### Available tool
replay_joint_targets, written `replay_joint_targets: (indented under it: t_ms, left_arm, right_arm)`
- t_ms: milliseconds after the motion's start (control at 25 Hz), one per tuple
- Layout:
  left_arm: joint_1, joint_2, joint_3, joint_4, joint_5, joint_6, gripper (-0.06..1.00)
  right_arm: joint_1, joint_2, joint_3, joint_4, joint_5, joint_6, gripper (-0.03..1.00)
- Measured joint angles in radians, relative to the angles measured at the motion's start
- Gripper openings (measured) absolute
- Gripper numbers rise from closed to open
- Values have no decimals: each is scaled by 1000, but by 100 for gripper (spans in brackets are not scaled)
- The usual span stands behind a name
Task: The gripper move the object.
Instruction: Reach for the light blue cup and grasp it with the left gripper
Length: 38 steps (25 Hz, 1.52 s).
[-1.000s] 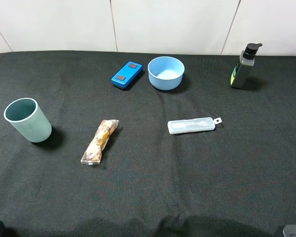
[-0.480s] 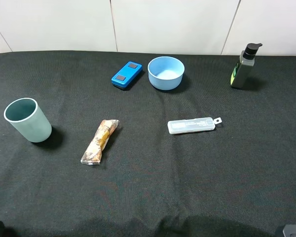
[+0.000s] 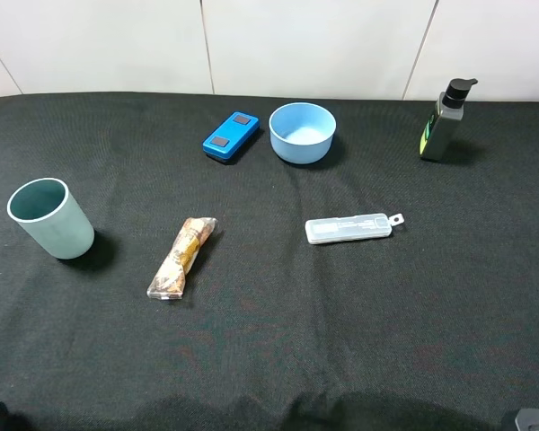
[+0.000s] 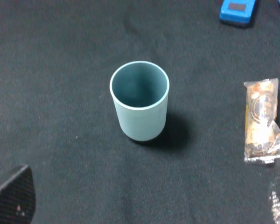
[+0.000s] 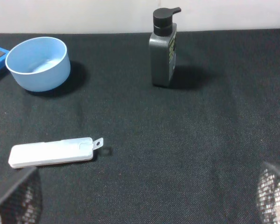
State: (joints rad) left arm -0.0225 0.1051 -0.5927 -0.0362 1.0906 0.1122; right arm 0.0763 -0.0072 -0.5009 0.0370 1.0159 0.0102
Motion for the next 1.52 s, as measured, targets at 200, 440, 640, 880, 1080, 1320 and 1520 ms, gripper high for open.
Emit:
replay_joint_targets:
  t_ms: [200, 440, 640, 880, 1080, 1320, 1520]
  left_arm:
    - [0, 175, -96, -1, 29, 0, 100]
    - [0, 369, -191, -15, 59, 0, 100]
    - [0, 501, -239, -17, 67, 0, 100]
    - [0, 652, -255, -17, 66, 0, 100]
    - [-2, 775, -255, -38, 58, 0, 100]
    - [-40, 913, -256, -40, -5, 0, 100]
    - [-43, 1035, -256, -42, -47, 9, 100]
  right_arm:
    - [0, 0, 0, 0, 0, 0, 69]
    - [0, 0, 0, 0, 0, 0, 69]
    - [0, 0, 0, 0, 0, 0, 69]
    - [0, 0, 0, 0, 0, 0, 69]
    - [0, 0, 0, 0, 0, 0, 69]
    - [0, 0, 0, 0, 0, 0, 69]
    - [0, 0, 0, 0, 0, 0, 69]
